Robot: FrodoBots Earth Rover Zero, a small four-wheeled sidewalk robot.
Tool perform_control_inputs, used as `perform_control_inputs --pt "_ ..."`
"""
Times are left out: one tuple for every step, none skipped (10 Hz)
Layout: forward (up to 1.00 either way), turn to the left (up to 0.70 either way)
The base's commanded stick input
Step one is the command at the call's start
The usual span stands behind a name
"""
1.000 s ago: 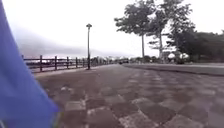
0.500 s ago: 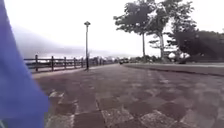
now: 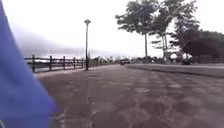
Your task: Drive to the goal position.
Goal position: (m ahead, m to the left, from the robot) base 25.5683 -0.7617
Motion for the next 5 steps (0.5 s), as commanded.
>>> perform_control_inputs --pt "1.00 0.00" --pt "1.00 0.00" --pt "1.00 0.00" --pt "1.00 0.00" --pt "1.00 0.00"
